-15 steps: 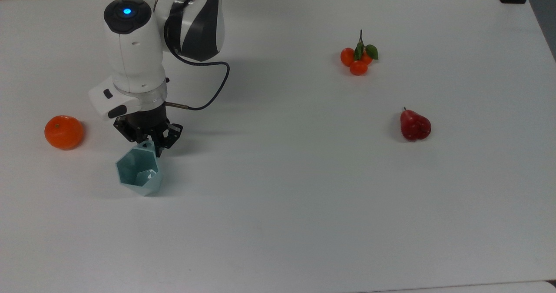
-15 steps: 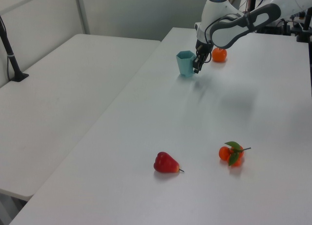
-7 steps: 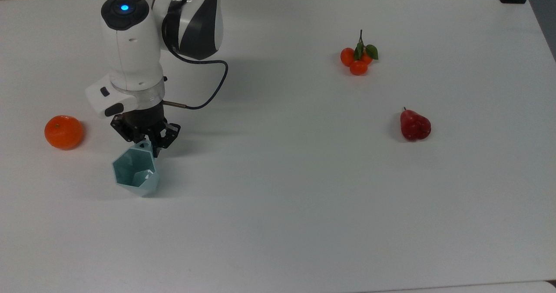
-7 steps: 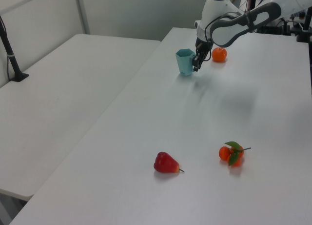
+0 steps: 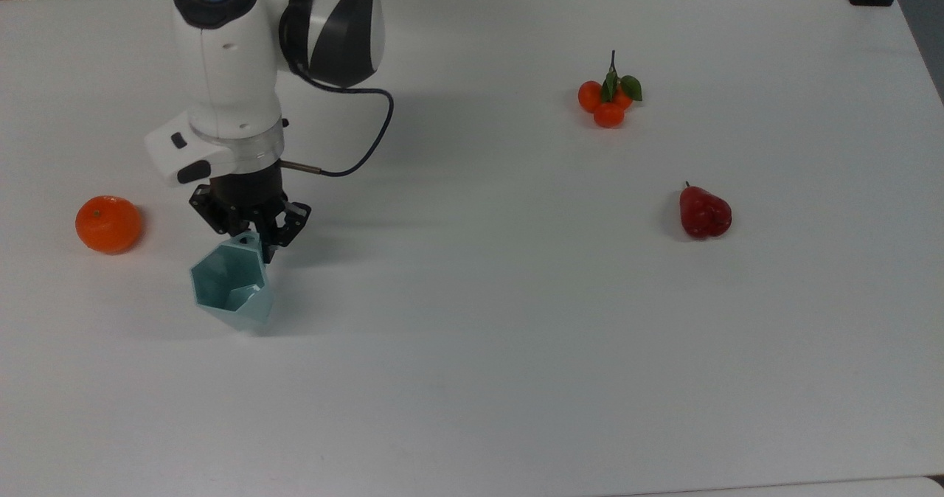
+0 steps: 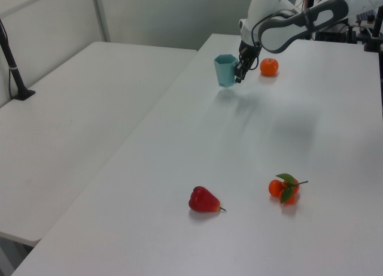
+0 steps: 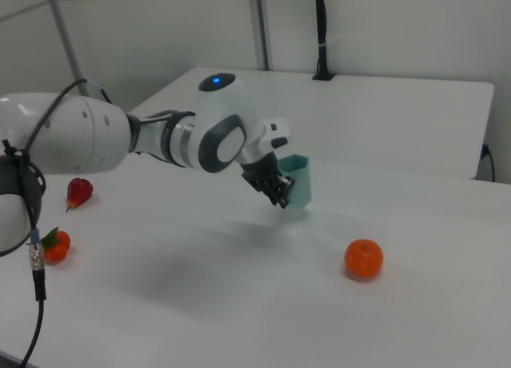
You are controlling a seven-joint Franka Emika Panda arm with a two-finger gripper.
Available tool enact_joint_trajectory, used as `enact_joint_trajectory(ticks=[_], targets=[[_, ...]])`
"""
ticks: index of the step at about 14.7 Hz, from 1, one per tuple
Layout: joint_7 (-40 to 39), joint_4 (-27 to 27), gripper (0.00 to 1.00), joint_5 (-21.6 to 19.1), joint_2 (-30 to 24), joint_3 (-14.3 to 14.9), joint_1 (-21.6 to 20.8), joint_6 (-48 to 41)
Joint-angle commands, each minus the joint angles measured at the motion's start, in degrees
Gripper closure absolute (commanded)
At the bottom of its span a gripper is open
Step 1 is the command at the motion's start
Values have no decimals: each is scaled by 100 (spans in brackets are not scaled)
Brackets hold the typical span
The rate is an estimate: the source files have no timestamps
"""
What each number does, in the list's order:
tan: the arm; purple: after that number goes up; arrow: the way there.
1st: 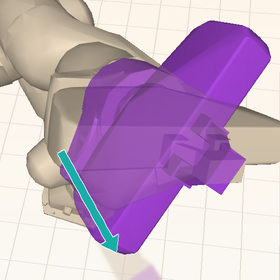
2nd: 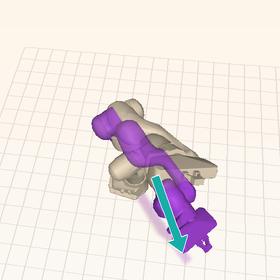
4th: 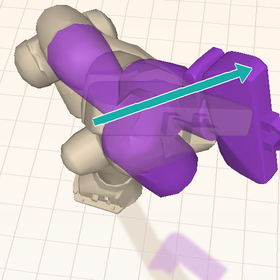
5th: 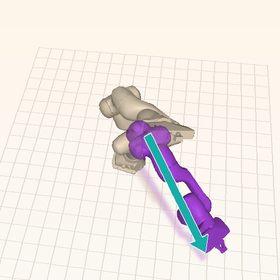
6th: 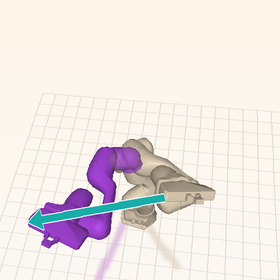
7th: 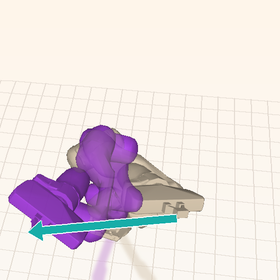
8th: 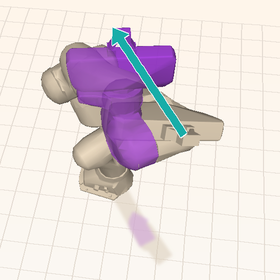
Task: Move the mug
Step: 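Drag the teal mug across the table toward the tangerine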
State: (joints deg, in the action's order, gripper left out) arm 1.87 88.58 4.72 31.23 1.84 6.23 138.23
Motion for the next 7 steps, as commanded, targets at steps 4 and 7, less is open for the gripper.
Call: enact_joint_trajectory(ticks=[4,7], targets=[[998,1651,98,266,-1460,-289,-657,-16],[1017,2609,98,266,-2215,-289,-974,-16]])
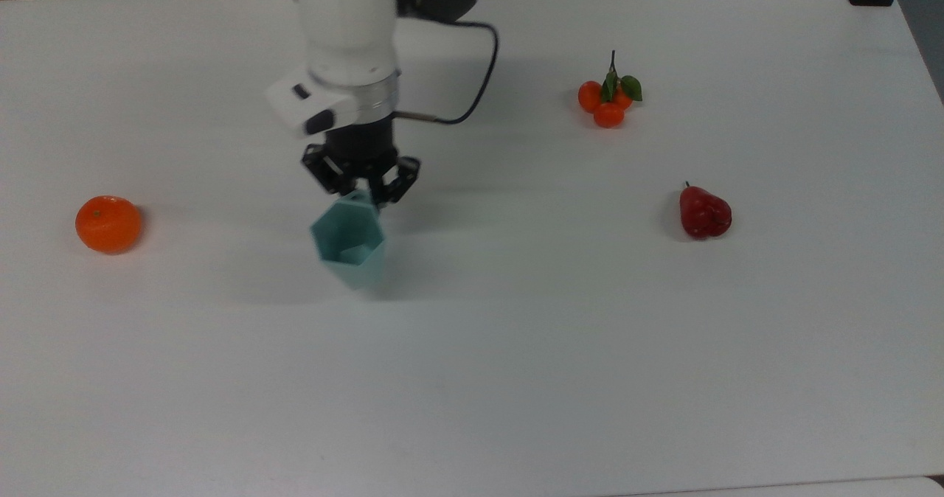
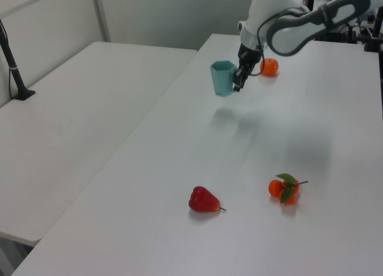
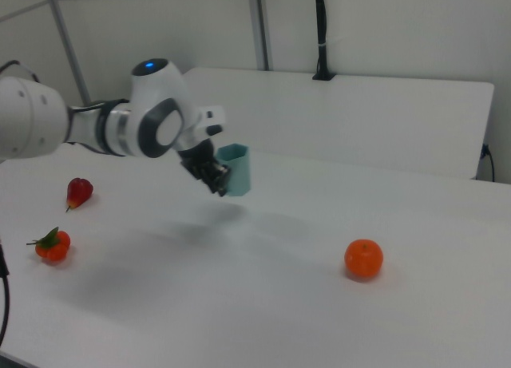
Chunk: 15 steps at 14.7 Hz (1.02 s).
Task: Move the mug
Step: 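Drag the teal mug across the table toward the tangerine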
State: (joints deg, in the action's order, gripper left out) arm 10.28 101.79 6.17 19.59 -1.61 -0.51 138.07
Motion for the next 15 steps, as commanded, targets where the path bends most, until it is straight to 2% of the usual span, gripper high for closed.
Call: enact_joint_trajectory(ticks=[1,5,8,15], targets=[[176,1569,98,121,-1253,55,-388,1],[176,2606,97,121,-1887,55,-713,18],[71,3161,97,174,-2212,55,-802,36],[-386,3347,95,183,-2293,55,-784,-43]])
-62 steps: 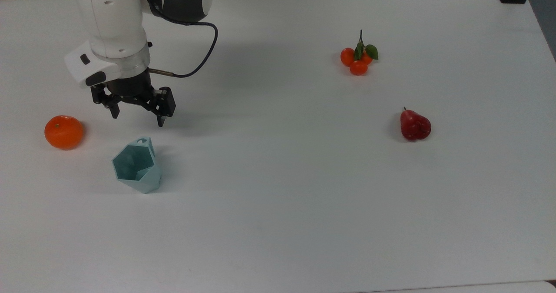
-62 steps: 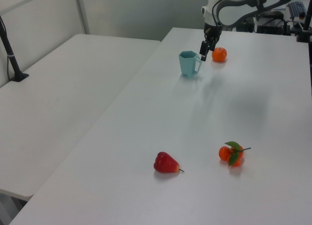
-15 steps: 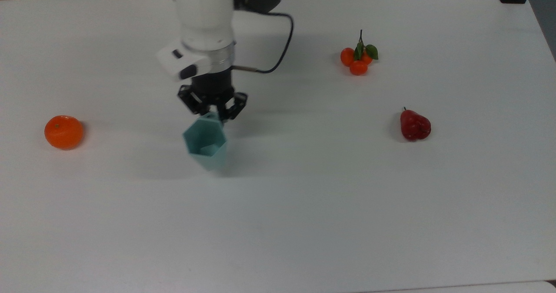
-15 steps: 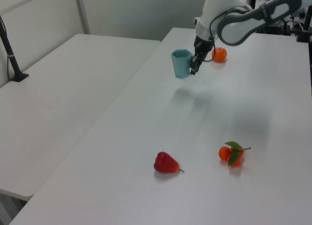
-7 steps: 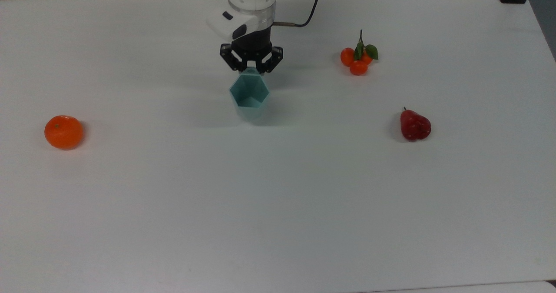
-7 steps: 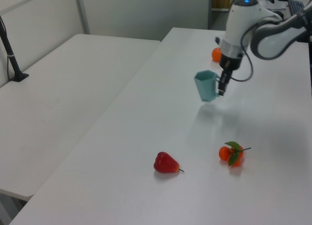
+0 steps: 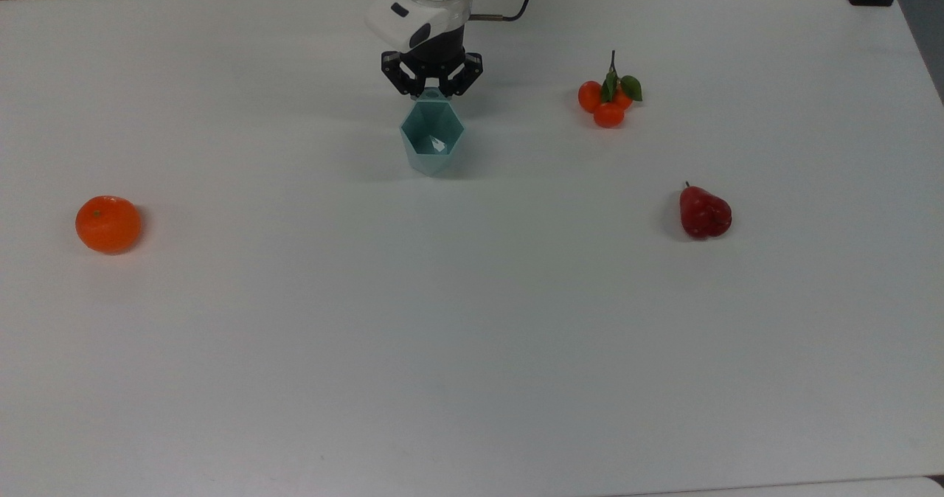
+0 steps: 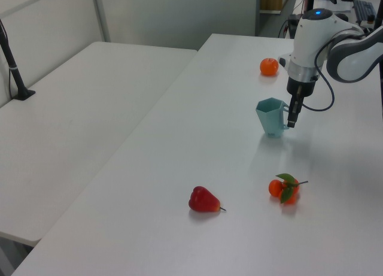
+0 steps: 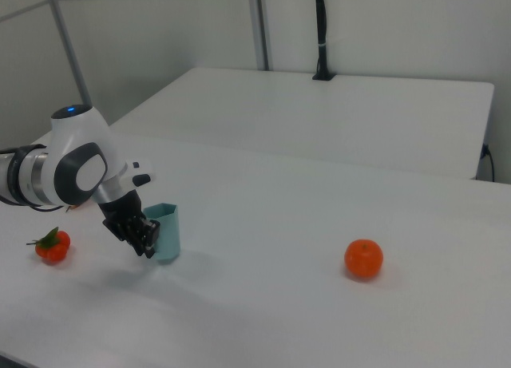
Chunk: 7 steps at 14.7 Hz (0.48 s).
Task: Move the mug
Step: 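Drag the teal mug across the table toward the tangerine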
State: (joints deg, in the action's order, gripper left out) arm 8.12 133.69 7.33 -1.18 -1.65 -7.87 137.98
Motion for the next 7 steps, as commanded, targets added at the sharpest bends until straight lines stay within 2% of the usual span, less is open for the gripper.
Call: enact_joint_trajectory(ticks=[1,3,4,7], targets=[[-257,158,95,67,-216,60,-39,-164],[-407,140,91,67,-208,60,-30,-498],[-408,114,74,67,-208,60,-21,-604],[-408,96,67,67,-181,60,-21,-684]])
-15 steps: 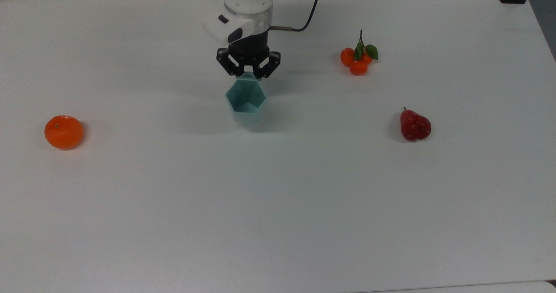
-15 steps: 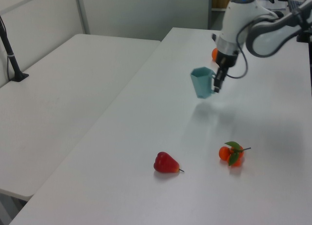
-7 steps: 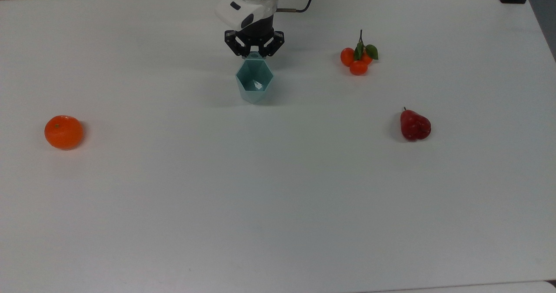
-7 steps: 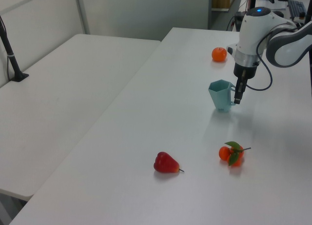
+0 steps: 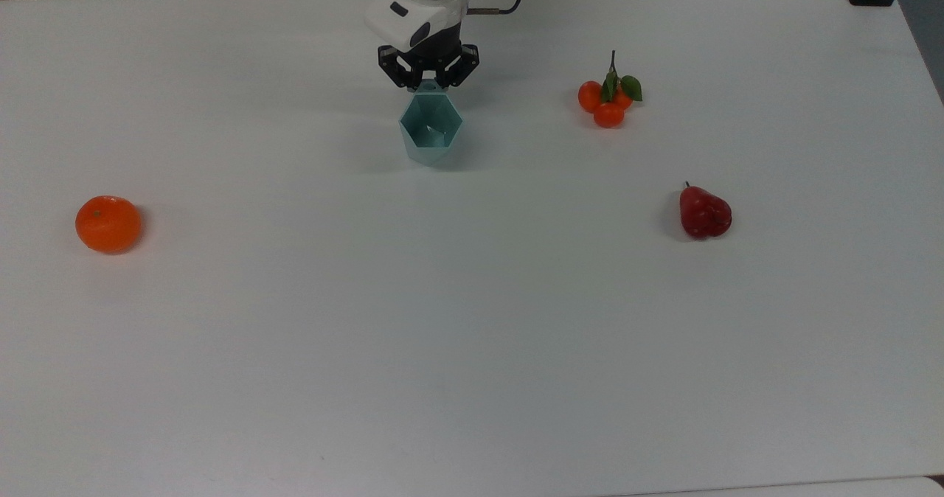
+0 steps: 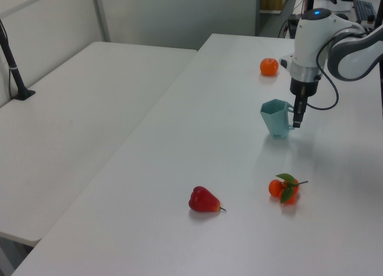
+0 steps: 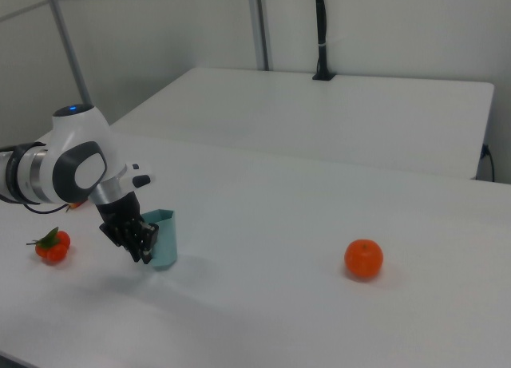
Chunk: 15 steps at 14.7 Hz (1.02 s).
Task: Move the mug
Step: 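Open the gripper and release the teal mug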
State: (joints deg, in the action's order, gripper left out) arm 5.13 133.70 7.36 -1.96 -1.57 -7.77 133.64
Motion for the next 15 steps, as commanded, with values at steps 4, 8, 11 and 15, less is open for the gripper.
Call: enact_joint_trajectory(ticks=[4,8,11,15], targets=[[-73,69,17,64,-94,51,-41,-400],[-47,-177,0,64,-85,51,-67,-935],[-47,-623,0,81,-77,51,-102,-1567],[128,-1835,0,64,20,51,-199,-2315]])
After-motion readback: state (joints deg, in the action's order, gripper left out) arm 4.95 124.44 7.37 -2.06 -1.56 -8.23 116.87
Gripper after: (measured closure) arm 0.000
